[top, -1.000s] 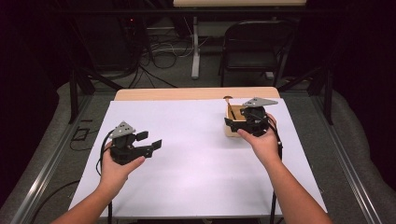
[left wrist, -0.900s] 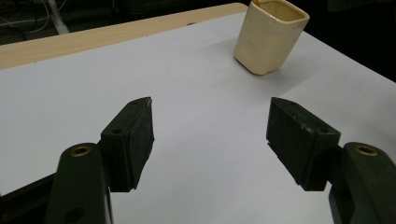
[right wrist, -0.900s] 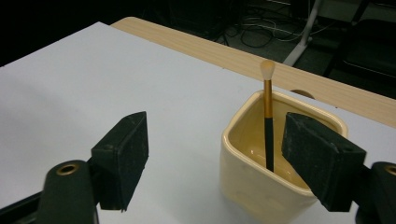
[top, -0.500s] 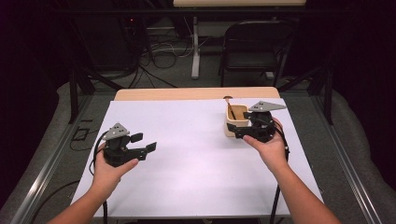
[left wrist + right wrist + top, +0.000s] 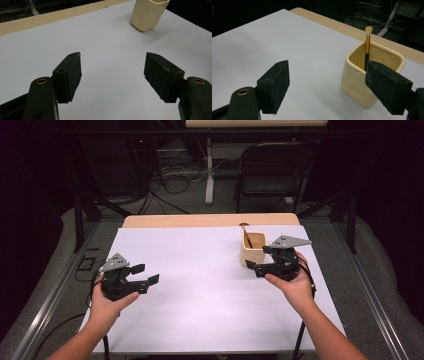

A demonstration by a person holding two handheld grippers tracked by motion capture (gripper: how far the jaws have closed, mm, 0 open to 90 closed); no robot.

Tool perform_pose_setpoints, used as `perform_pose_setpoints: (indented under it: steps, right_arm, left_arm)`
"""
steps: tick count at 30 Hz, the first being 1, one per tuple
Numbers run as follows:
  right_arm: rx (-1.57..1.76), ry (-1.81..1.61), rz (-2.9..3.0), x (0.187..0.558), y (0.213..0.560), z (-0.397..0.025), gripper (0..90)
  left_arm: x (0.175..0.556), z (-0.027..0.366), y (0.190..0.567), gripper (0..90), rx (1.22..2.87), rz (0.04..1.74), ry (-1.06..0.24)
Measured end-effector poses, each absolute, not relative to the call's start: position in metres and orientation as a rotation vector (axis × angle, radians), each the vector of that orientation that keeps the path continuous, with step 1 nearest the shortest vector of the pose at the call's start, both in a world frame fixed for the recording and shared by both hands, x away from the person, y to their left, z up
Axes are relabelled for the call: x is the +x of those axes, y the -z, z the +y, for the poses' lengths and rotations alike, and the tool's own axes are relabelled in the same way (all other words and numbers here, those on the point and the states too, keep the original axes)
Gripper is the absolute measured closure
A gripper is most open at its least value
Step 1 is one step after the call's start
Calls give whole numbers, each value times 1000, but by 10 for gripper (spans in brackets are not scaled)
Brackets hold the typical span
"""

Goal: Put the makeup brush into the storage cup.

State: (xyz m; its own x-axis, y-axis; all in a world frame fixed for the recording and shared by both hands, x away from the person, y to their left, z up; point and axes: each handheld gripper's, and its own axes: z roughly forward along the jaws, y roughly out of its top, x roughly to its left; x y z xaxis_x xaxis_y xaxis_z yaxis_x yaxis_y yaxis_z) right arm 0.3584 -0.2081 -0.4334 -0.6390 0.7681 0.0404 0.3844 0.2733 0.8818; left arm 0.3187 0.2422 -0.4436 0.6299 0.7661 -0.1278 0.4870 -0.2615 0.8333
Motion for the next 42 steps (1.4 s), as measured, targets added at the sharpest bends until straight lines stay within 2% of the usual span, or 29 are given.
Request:
perform_pose_setpoints:
  steps: [17, 42]
  right_arm:
    - [1031, -1315, 2182, 330, 447, -222, 197]
    - [1128, -1285, 2172, 294, 489, -253, 197]
  left_arm:
    - [304, 259, 445, 310, 1925, 976, -386]
    - [288, 284, 465, 311, 1918, 1056, -384]
